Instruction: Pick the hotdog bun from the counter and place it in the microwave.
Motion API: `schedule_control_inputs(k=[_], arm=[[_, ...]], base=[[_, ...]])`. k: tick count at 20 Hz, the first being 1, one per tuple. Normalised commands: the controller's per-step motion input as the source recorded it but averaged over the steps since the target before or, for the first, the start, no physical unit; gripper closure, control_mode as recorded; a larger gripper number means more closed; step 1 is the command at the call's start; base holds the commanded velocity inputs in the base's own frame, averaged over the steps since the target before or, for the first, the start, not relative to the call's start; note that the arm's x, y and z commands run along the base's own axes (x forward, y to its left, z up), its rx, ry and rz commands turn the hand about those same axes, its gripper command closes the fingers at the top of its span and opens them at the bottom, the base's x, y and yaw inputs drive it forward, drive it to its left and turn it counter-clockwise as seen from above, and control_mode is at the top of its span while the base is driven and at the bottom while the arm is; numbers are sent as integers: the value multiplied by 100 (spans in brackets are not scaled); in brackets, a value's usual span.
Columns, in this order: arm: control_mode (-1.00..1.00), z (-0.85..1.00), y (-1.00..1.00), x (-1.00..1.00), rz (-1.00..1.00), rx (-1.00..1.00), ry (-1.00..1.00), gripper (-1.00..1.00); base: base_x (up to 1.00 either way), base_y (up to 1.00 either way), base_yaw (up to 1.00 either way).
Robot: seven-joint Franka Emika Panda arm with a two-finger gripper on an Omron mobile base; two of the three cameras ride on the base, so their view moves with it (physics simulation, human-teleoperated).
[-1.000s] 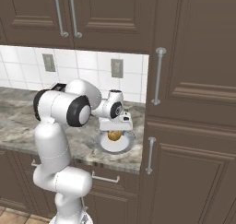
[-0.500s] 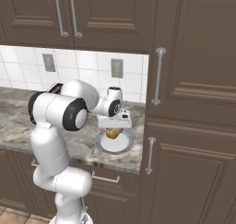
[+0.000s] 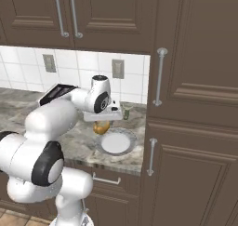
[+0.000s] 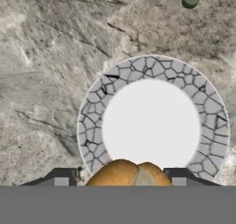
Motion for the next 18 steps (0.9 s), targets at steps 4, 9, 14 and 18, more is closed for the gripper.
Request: schedule_control_inputs(k=[4,9,14,18], arm=[[-100,100,31,-100,1,-1,-9,100],[-100,99,19,-100,0,-1,-16,100],[-100,88,27,-100,0,-4,-15,100],[-100,50,10,-83,0,-3,-4,100]], base=[[0,0,0],[0,0,0],[0,0,0],[0,0,0]])
